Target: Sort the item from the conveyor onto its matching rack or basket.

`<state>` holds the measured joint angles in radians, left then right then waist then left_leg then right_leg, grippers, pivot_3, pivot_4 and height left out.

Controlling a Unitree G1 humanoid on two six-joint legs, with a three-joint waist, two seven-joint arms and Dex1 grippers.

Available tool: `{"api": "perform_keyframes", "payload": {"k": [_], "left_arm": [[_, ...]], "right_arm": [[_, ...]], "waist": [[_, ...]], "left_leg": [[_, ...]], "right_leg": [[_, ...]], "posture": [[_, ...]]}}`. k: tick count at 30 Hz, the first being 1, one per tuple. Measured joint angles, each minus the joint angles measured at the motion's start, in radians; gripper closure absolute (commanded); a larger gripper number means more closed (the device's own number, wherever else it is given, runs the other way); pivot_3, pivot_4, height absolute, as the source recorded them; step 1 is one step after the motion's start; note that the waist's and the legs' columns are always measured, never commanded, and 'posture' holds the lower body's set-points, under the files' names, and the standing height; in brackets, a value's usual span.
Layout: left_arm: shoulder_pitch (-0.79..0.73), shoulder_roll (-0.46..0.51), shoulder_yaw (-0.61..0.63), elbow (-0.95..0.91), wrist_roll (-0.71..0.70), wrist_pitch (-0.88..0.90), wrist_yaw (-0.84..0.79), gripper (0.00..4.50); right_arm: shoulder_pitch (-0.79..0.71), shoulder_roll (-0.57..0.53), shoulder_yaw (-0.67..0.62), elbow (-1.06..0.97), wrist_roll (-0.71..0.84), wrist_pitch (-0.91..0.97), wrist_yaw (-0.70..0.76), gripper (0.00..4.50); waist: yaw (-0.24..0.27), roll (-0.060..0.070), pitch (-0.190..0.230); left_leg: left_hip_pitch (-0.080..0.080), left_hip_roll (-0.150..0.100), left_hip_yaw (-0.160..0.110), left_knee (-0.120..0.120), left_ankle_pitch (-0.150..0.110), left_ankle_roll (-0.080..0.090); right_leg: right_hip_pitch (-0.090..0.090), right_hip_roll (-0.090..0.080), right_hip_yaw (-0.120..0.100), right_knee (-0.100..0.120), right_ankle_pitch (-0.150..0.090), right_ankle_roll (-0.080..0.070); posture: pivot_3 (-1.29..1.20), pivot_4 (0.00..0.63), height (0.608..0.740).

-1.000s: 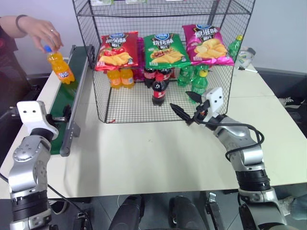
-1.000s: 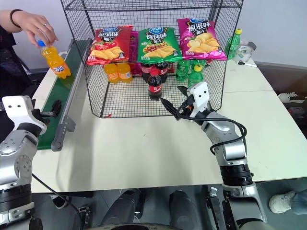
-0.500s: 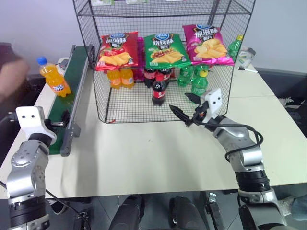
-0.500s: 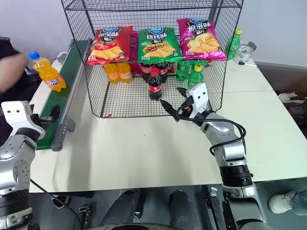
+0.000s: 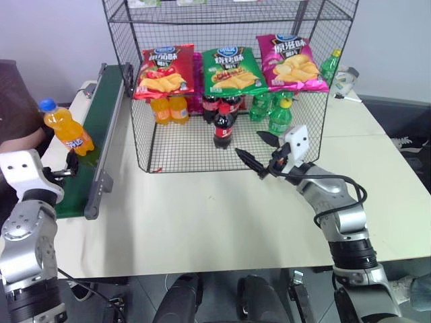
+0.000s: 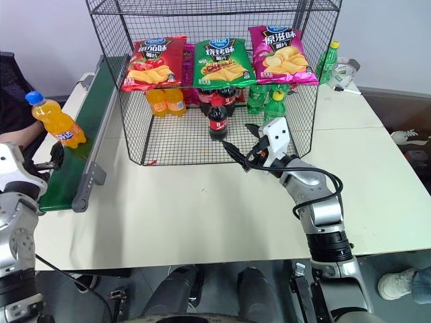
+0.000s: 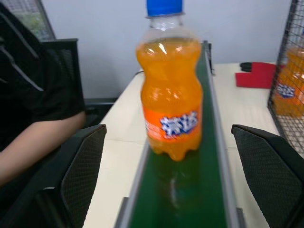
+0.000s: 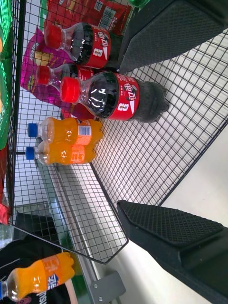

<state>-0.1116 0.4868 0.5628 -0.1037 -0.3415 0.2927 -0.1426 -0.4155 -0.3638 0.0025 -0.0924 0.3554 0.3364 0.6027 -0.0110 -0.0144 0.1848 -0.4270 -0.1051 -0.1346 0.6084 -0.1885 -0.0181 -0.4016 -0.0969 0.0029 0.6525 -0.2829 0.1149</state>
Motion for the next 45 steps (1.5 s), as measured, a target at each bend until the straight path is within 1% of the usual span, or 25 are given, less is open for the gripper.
{"api": "perform_keyframes", "payload": {"k": [18, 21, 23, 24, 28, 32, 35, 38, 41, 45], "left_arm": [[0.007, -0.003, 0.012, 0.025, -0.038, -0.026, -0.014, 0.08], [0.017, -0.003, 0.012, 0.025, -0.036, -0.035, -0.012, 0.86], [0.020, -0.003, 0.011, 0.024, -0.035, -0.040, -0.013, 1.80], [0.021, -0.003, 0.011, 0.024, -0.035, -0.040, -0.013, 2.01], [0.022, -0.003, 0.012, 0.022, -0.043, -0.039, -0.022, 2.01], [0.017, 0.009, 0.014, 0.003, -0.094, -0.006, -0.051, 2.01], [-0.020, 0.056, 0.014, -0.044, -0.154, 0.053, -0.078, 2.01], [-0.073, 0.102, 0.004, -0.141, -0.213, 0.112, -0.107, 2.01], [-0.110, 0.121, -0.050, -0.219, -0.260, 0.169, -0.145, 2.01], [-0.123, 0.105, -0.195, -0.253, -0.270, 0.234, -0.173, 2.01]], "right_arm": [[-0.001, 0.000, 0.002, 0.000, 0.000, 0.000, 0.000, 0.00], [-0.001, 0.000, 0.002, 0.000, 0.000, 0.000, 0.000, 0.00], [-0.001, 0.001, 0.003, 0.000, 0.000, 0.000, 0.000, 0.00], [-0.001, 0.001, 0.003, 0.000, 0.000, 0.000, 0.000, 0.00], [-0.001, 0.001, 0.003, 0.000, 0.000, 0.000, 0.000, 0.00], [-0.002, 0.001, 0.005, 0.000, 0.000, 0.000, 0.000, 0.00], [-0.004, 0.001, 0.007, 0.000, 0.000, 0.000, 0.002, 0.00], [-0.008, 0.001, 0.010, 0.000, 0.000, 0.000, 0.005, 0.00], [-0.017, 0.001, 0.011, 0.000, 0.000, 0.000, 0.005, 0.00], [-0.017, 0.000, 0.010, 0.001, 0.000, -0.001, 0.002, 0.00]], "waist": [[0.000, 0.000, 0.000], [0.000, 0.000, 0.000], [0.001, 0.000, 0.000], [0.001, 0.000, 0.000], [0.001, 0.000, 0.000], [0.001, 0.000, 0.000], [0.001, -0.001, 0.000], [0.000, -0.001, 0.000], [-0.001, 0.000, 0.000], [-0.002, 0.000, 0.000]], "left_leg": [[0.000, 0.000, 0.000, 0.000, 0.000, 0.000], [0.000, 0.000, 0.000, 0.000, 0.000, 0.000], [0.000, 0.000, 0.000, 0.000, 0.000, 0.000], [0.000, 0.000, 0.000, 0.000, 0.000, 0.000], [0.000, 0.000, 0.000, 0.000, 0.000, 0.000], [0.000, 0.000, 0.000, 0.001, 0.000, 0.000], [0.000, 0.000, -0.001, 0.001, 0.000, 0.000], [0.000, 0.000, 0.000, 0.001, 0.000, 0.000], [0.000, 0.000, 0.000, 0.001, 0.000, 0.000], [0.000, 0.000, 0.000, 0.000, 0.000, 0.000]], "right_leg": [[0.000, 0.000, 0.000, 0.000, 0.000, 0.000], [0.000, 0.000, 0.000, 0.000, 0.000, 0.000], [0.000, 0.000, 0.000, 0.000, 0.000, 0.000], [0.000, 0.000, 0.000, 0.000, 0.000, 0.000], [0.000, 0.000, 0.000, 0.000, 0.000, 0.000], [0.000, 0.000, 0.000, 0.000, 0.000, 0.000], [0.000, 0.000, 0.000, 0.000, 0.000, 0.000], [0.000, 0.000, 0.000, 0.000, 0.000, 0.000], [0.002, 0.000, 0.000, 0.000, 0.000, 0.000], [0.004, 0.001, 0.000, 0.001, 0.000, 0.000]], "posture": [[0.00, 0.150, 0.740], [0.00, 0.150, 0.740], [0.00, 0.150, 0.740], [0.00, 0.150, 0.740], [0.00, 0.150, 0.740], [0.00, 0.150, 0.740], [0.00, 0.150, 0.740], [0.00, 0.150, 0.740], [0.00, 0.150, 0.740], [0.00, 0.150, 0.740]]}}
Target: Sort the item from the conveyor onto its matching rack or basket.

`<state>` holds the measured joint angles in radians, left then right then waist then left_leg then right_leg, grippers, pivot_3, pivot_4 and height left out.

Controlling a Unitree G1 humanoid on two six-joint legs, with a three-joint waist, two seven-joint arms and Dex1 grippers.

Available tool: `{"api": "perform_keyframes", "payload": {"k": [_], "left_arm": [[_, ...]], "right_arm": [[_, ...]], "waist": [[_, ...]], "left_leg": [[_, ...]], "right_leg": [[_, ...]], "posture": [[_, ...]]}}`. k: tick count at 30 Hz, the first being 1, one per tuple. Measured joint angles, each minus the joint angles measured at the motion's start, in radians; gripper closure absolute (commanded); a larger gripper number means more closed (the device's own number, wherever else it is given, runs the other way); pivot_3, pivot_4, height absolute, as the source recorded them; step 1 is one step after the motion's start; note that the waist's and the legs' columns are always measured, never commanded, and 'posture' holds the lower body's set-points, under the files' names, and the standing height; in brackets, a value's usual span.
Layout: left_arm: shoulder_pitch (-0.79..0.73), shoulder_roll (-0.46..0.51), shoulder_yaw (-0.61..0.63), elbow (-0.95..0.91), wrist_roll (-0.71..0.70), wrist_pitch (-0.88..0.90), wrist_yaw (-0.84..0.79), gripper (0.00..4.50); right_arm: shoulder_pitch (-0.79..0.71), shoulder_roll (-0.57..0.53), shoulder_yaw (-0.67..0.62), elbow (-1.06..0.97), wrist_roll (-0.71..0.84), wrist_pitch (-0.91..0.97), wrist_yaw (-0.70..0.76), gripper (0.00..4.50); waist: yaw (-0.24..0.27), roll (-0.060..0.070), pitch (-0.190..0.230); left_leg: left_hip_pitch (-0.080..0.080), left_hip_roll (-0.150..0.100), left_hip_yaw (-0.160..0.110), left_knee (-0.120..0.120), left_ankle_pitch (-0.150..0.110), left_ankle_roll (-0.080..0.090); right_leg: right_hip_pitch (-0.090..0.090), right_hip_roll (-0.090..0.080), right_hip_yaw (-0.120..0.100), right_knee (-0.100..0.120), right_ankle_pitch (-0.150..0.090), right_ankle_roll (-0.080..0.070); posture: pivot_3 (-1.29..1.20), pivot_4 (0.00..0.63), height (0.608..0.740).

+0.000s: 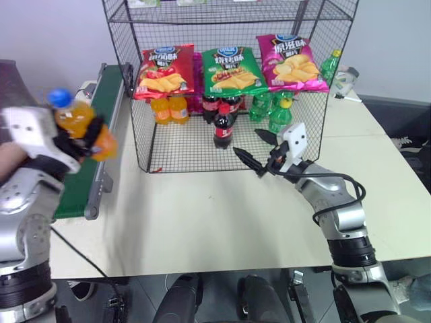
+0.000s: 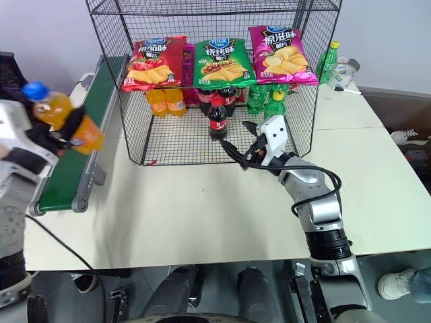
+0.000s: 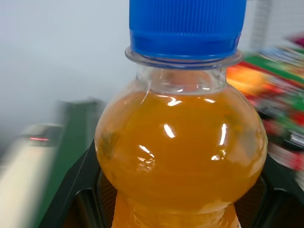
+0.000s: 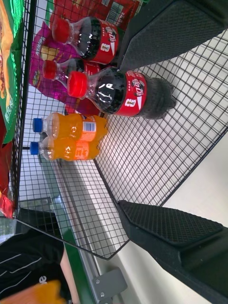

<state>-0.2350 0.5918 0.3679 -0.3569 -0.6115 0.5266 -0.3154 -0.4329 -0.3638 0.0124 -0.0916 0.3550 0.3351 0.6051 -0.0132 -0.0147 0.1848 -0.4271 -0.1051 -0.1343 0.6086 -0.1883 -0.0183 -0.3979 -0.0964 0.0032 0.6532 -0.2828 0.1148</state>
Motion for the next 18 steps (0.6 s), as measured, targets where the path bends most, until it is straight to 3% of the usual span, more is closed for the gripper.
{"api": "perform_keyframes", "payload": {"k": [4, 8, 13, 18], "left_arm": [[-0.033, -0.079, -0.140, 0.027, 0.099, -0.004, 0.038, 2.01], [-0.086, -0.220, -0.243, 0.195, 0.233, -0.099, 0.105, 2.01], [-0.211, -0.368, -0.282, 0.490, 0.354, -0.324, 0.144, 2.01], [-0.365, -0.417, -0.297, 0.773, 0.452, -0.536, 0.178, 2.01]], "right_arm": [[0.001, -0.001, -0.003, 0.000, 0.000, -0.001, -0.010, 0.00], [0.007, -0.002, -0.006, -0.006, 0.000, -0.001, -0.020, 0.00], [0.009, -0.003, -0.009, -0.011, 0.000, -0.001, -0.031, 0.00], [0.009, -0.004, -0.010, -0.015, -0.001, -0.001, -0.038, 0.00]], "waist": [[0.002, 0.000, 0.000], [0.004, 0.000, 0.000], [0.006, 0.000, 0.000], [0.003, -0.001, 0.000]], "left_leg": [[0.000, 0.000, 0.000, 0.000, 0.000, 0.000], [0.000, 0.000, 0.000, 0.001, 0.000, 0.000], [-0.001, -0.001, 0.000, 0.002, 0.000, 0.000], [-0.001, -0.001, 0.001, 0.002, 0.000, 0.000]], "right_leg": [[0.000, 0.000, 0.000, 0.000, 0.000, 0.000], [0.001, 0.000, -0.001, 0.000, 0.000, 0.000], [0.001, 0.000, -0.001, 0.000, 0.000, 0.000], [0.001, 0.000, -0.002, 0.001, 0.000, 0.001]], "posture": [[0.00, 0.150, 0.740], [0.00, 0.150, 0.740], [0.00, 0.150, 0.740], [0.00, 0.150, 0.740]]}}
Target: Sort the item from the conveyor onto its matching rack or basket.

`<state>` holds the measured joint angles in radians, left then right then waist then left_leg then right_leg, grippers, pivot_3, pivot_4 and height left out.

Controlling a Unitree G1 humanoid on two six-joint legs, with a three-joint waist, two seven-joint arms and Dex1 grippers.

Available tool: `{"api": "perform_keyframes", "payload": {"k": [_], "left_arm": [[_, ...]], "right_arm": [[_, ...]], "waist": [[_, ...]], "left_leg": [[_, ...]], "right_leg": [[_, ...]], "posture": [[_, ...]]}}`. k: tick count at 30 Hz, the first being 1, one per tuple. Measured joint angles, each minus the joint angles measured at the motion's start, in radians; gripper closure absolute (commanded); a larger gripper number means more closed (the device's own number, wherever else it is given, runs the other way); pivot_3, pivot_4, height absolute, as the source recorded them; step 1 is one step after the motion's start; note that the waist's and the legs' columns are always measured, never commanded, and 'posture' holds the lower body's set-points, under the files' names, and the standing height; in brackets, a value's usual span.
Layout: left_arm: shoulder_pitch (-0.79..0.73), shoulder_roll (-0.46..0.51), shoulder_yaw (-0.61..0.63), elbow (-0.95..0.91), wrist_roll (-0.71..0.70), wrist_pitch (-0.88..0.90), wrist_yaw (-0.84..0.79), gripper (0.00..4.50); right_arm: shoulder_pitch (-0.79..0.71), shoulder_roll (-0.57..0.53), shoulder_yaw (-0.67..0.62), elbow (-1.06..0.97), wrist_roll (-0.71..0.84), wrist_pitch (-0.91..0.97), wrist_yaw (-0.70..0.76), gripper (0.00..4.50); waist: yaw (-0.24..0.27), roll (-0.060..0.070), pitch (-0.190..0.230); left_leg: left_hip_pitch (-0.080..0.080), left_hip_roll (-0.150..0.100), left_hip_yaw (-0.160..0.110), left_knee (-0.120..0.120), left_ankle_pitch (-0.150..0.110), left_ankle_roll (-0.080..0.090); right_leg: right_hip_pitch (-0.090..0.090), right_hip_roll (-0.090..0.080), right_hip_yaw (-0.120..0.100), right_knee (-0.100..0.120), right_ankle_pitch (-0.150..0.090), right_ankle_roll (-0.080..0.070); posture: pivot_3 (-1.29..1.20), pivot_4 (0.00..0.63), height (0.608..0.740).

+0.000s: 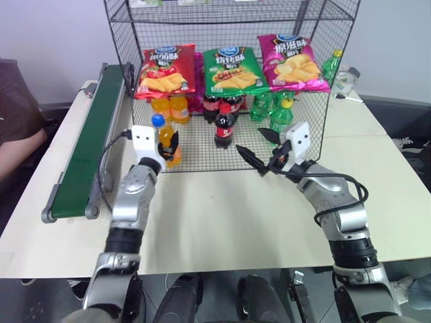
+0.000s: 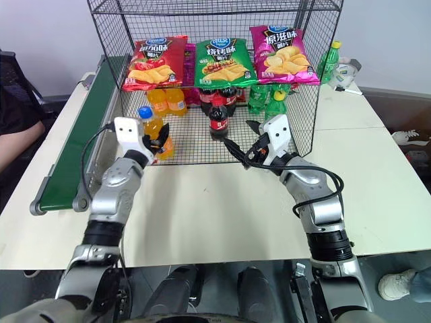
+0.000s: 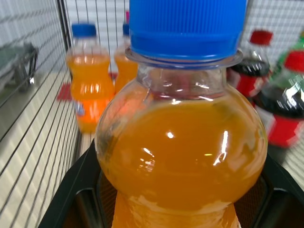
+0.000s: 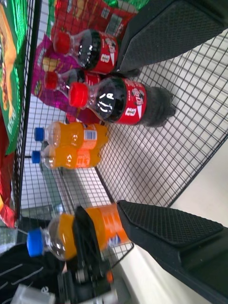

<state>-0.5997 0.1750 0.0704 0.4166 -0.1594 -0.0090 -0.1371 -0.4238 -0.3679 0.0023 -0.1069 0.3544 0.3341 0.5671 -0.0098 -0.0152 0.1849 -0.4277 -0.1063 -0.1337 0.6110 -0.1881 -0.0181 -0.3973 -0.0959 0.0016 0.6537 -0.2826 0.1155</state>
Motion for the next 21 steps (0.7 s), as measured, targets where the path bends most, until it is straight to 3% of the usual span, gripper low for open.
{"api": "perform_keyframes", "payload": {"k": [8, 15, 21], "left_arm": [[-0.145, -0.026, 0.017, 0.407, 0.046, -0.224, 0.029, 2.01], [-0.201, -0.027, 0.047, 0.551, 0.047, -0.301, 0.016, 2.01], [-0.222, -0.031, 0.069, 0.592, 0.042, -0.328, -0.007, 2.01]], "right_arm": [[0.027, -0.014, -0.013, -0.049, 0.024, 0.025, 0.013, 0.00], [0.125, -0.103, -0.005, -0.204, 0.116, 0.120, 0.144, 0.00], [0.128, -0.104, 0.005, -0.212, 0.121, 0.139, 0.146, 0.00]], "waist": [[-0.001, 0.000, 0.000], [0.000, 0.000, 0.000], [-0.001, 0.000, 0.000]], "left_leg": [[0.000, 0.000, 0.000, 0.000, 0.000, 0.000], [-0.001, -0.001, -0.001, 0.002, 0.000, 0.000], [-0.001, -0.001, 0.000, 0.001, 0.000, 0.000]], "right_leg": [[0.000, 0.001, 0.000, 0.001, 0.000, 0.000], [0.000, 0.000, -0.001, 0.001, 0.000, 0.001], [0.000, 0.000, -0.001, 0.002, 0.000, 0.001]], "posture": [[0.00, 0.150, 0.740], [0.00, 0.150, 0.740], [0.00, 0.150, 0.740]]}}
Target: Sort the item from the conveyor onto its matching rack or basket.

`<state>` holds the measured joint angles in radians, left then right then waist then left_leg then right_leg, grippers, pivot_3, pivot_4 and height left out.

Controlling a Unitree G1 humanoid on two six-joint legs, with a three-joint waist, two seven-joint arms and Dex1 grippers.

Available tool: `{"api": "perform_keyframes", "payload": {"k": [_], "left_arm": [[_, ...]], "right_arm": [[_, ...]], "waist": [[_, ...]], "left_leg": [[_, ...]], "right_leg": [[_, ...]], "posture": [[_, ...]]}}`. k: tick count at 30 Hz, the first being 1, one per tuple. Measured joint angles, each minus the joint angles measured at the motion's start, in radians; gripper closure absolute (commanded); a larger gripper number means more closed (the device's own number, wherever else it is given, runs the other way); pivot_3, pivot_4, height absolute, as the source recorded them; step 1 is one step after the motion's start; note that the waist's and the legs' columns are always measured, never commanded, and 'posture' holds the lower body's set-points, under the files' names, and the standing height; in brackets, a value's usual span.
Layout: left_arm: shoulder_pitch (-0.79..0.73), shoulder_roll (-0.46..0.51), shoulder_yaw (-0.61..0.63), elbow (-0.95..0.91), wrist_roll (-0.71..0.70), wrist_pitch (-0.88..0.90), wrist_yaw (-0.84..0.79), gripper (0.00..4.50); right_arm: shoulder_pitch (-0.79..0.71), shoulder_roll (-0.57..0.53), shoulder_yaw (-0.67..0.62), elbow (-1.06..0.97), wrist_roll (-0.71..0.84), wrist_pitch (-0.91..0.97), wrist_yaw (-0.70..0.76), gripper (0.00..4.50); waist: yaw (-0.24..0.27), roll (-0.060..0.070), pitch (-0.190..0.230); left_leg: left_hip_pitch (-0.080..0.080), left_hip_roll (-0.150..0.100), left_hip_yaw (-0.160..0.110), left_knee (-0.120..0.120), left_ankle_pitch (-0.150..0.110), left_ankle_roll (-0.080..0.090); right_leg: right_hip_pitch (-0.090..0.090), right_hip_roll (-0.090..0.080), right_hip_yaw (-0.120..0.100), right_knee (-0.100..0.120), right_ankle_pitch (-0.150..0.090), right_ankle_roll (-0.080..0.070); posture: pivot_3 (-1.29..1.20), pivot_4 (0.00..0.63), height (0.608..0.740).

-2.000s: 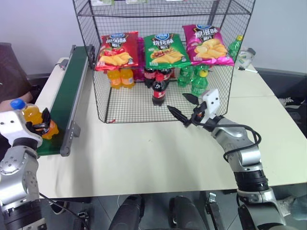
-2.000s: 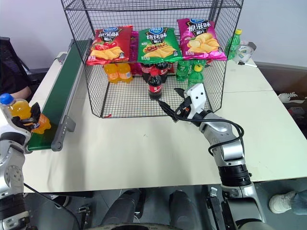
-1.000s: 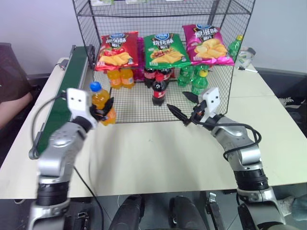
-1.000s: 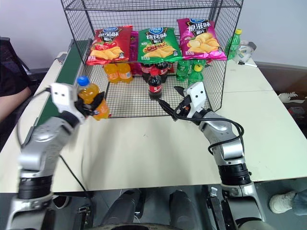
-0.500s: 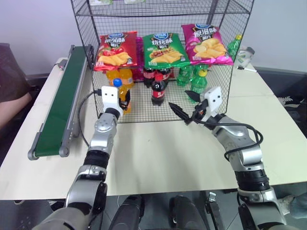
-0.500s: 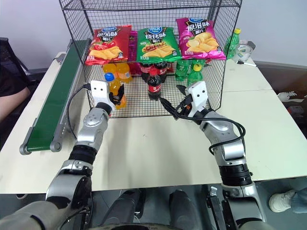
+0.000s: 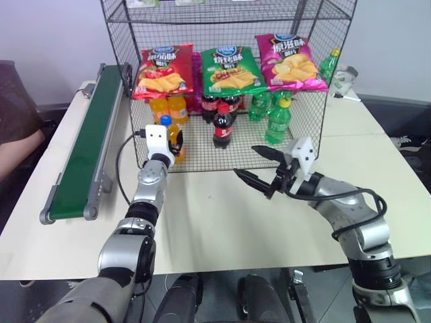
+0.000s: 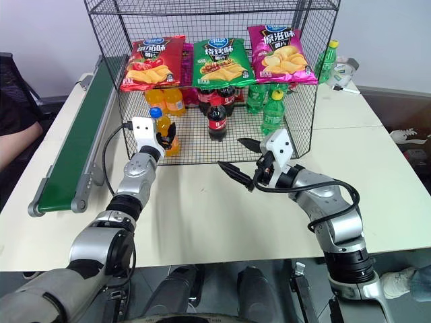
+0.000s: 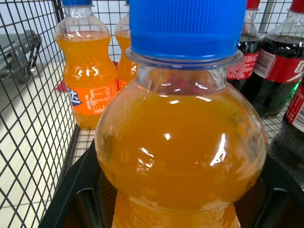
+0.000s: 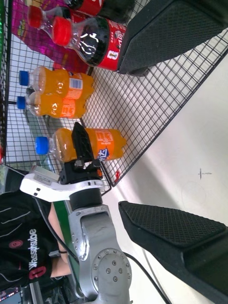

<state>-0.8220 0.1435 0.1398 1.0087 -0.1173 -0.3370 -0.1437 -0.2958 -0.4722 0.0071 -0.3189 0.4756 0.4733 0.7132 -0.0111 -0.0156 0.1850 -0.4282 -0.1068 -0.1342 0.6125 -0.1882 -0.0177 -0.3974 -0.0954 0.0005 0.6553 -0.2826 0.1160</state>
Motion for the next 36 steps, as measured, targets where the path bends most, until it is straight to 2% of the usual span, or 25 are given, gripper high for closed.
{"api": "perform_keyframes", "payload": {"k": [1, 3, 4, 7, 14, 23, 26, 30, 33, 36], "left_arm": [[0.000, -0.002, 0.005, 0.001, -0.005, -0.001, -0.009, 1.00], [-0.001, -0.007, 0.013, 0.000, -0.011, -0.007, -0.019, 0.12], [-0.002, -0.007, 0.014, -0.001, -0.015, -0.012, -0.021, 0.05], [-0.002, -0.006, 0.022, -0.014, -0.019, -0.020, -0.021, 0.05], [0.114, -0.003, 0.022, -0.239, -0.037, 0.015, -0.063, 0.05], [0.341, 0.062, 0.005, -0.735, -0.108, 0.261, -0.149, 0.05], [0.413, 0.123, -0.003, -0.902, -0.162, 0.407, -0.205, 0.05], [0.554, 0.296, 0.019, -1.126, -0.302, 0.628, -0.333, 0.05], [0.645, 0.426, 0.100, -1.229, -0.394, 0.775, -0.396, 0.05], [0.702, 0.502, 0.177, -1.288, -0.448, 0.856, -0.423, 0.05]], "right_arm": [[0.000, 0.000, 0.002, 0.000, 0.000, 0.000, 0.000, 0.00], [-0.001, 0.000, 0.007, 0.000, -0.001, 0.000, 0.000, 0.00], [-0.001, 0.000, 0.008, 0.000, -0.001, 0.000, 0.000, 0.00], [-0.002, 0.000, 0.009, 0.000, -0.003, 0.000, 0.000, 0.00], [-0.005, 0.000, 0.018, 0.000, -0.014, 0.000, -0.001, 0.00], [-0.005, 0.001, 0.020, 0.001, -0.020, 0.000, 0.001, 0.00], [-0.006, 0.000, 0.019, 0.001, -0.020, 0.000, 0.004, 0.00], [-0.006, -0.015, 0.012, 0.003, -0.020, -0.001, 0.012, 0.00], [-0.012, -0.030, -0.005, 0.020, -0.022, -0.004, 0.020, 0.00], [-0.019, -0.050, -0.024, 0.057, -0.024, -0.020, 0.029, 0.00]], "waist": [[0.000, 0.000, 0.000], [0.000, 0.000, 0.000], [0.000, 0.000, 0.000], [0.000, 0.000, 0.000], [-0.001, 0.000, 0.000], [0.000, 0.000, 0.000], [-0.001, 0.000, 0.000], [-0.006, 0.001, -0.001], [-0.003, 0.002, -0.001], [0.005, 0.002, 0.000]], "left_leg": [[0.000, 0.000, 0.000, 0.000, 0.000, 0.000], [0.000, 0.000, 0.000, 0.000, 0.000, 0.000], [0.000, 0.000, 0.000, 0.000, 0.000, 0.000], [0.000, 0.000, 0.000, 0.000, 0.000, 0.000], [0.000, 0.000, 0.000, 0.000, 0.000, 0.000], [0.000, 0.000, 0.000, 0.000, 0.000, 0.000], [0.001, 0.001, 0.000, 0.000, 0.000, 0.000], [0.001, 0.002, 0.000, -0.001, 0.000, 0.000], [0.001, 0.002, 0.000, -0.001, 0.000, 0.000], [0.001, 0.002, 0.000, -0.001, 0.000, 0.000]], "right_leg": [[0.000, 0.000, 0.000, 0.000, 0.000, 0.000], [0.000, 0.000, 0.000, 0.000, 0.000, 0.000], [0.000, 0.000, 0.000, 0.000, 0.000, 0.000], [0.000, 0.000, 0.000, 0.000, 0.000, 0.000], [0.000, 0.000, 0.000, 0.001, 0.000, 0.000], [0.000, 0.000, 0.001, 0.001, 0.000, 0.000], [0.000, 0.000, 0.001, 0.001, 0.000, 0.000], [0.000, 0.000, 0.002, 0.000, 0.000, -0.001], [0.000, -0.001, 0.002, 0.000, 0.000, -0.001], [-0.002, -0.002, 0.002, -0.001, -0.001, -0.001]], "posture": [[0.00, 0.150, 0.740], [0.00, 0.150, 0.740], [0.00, 0.150, 0.740], [0.00, 0.150, 0.740], [0.00, 0.150, 0.740], [0.00, 0.150, 0.740], [0.00, 0.150, 0.740], [0.00, 0.150, 0.740], [0.00, 0.150, 0.740], [0.00, 0.150, 0.740]]}}
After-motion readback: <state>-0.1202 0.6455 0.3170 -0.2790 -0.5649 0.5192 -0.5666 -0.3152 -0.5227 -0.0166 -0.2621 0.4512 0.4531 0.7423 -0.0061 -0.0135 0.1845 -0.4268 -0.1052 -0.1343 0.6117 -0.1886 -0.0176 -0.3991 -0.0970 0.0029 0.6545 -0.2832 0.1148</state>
